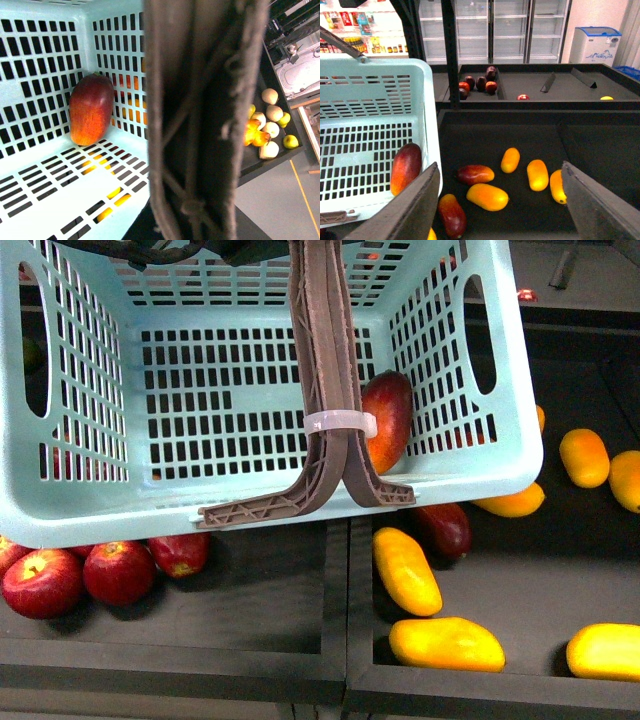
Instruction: Pick mango and avocado into basket
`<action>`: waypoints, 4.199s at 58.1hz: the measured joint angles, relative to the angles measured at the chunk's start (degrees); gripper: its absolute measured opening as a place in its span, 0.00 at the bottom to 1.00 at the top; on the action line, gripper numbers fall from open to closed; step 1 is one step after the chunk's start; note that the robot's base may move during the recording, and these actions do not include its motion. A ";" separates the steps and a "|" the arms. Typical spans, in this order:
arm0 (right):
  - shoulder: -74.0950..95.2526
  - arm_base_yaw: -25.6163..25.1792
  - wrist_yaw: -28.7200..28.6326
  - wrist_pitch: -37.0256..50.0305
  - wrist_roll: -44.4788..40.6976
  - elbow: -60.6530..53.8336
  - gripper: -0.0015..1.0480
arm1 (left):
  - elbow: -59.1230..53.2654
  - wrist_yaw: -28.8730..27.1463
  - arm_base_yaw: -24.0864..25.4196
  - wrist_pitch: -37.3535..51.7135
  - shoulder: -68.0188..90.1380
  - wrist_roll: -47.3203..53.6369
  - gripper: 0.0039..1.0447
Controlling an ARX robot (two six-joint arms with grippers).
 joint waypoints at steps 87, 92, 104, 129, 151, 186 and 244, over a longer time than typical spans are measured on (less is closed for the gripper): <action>-1.86 -14.14 -13.97 -2.25 -0.20 0.02 0.93 | 0.00 0.48 -0.50 0.00 -0.20 0.13 0.06; -1.86 -14.16 -13.99 -2.23 -0.20 0.02 0.93 | -0.02 -0.15 -0.33 0.00 -0.20 0.07 0.06; -1.86 -14.16 -14.10 -2.27 -0.22 0.00 0.93 | -0.13 -0.52 -0.02 0.00 -0.20 0.17 0.06; -1.86 -14.16 -14.05 -2.25 -0.20 0.02 0.93 | -0.15 -0.11 -0.15 -0.02 -0.28 -0.11 0.06; -1.86 -14.16 -14.14 -2.23 -0.20 0.02 0.93 | -0.17 -0.20 0.09 -0.04 -0.37 0.24 0.06; -1.86 -14.32 -14.49 -2.27 -0.22 0.00 0.93 | -0.24 -1.31 0.83 -0.04 -0.42 -0.07 0.06; -1.86 -14.36 -14.32 -2.25 -0.22 0.00 0.93 | -0.24 -0.28 0.13 -0.04 -0.42 -0.13 0.06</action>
